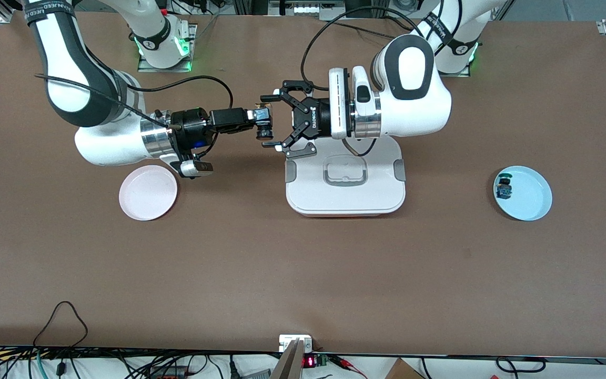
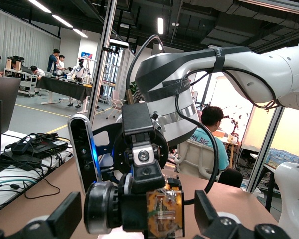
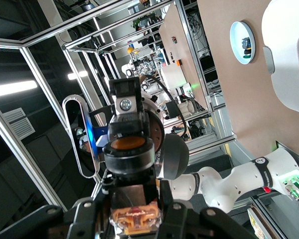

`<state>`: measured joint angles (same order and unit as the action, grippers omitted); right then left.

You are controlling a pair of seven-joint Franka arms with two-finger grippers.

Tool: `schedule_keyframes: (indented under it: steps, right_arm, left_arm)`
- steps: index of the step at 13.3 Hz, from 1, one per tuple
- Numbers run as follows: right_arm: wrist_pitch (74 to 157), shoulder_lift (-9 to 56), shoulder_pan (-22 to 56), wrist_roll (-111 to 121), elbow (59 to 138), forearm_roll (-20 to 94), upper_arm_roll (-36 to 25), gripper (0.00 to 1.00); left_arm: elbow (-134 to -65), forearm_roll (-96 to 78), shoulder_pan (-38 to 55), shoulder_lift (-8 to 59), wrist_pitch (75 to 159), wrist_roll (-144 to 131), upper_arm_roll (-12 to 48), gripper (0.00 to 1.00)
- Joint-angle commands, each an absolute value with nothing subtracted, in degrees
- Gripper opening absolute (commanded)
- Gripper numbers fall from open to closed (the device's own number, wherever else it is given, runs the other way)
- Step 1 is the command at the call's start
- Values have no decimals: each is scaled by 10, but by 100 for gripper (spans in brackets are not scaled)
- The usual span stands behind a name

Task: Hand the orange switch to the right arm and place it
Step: 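Grasp the orange switch with the right gripper from the left gripper, then open the left gripper and withdraw it while the right gripper holds the switch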

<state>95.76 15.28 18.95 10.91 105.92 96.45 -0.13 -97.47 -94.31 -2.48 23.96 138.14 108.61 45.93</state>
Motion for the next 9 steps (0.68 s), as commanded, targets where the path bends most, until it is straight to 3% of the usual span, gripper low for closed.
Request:
schedule_keyframes:
  steps: [1, 9]
  right_arm:
    - [962, 145, 188, 111, 1062, 974, -1, 0]
    - [956, 143, 135, 114, 1065, 927, -4, 0]
  left_arm:
    - [-972, -953, -34, 236, 1361, 1086, 462, 100]
    - [-975, -792, -113, 228, 1221, 956, 461, 100]
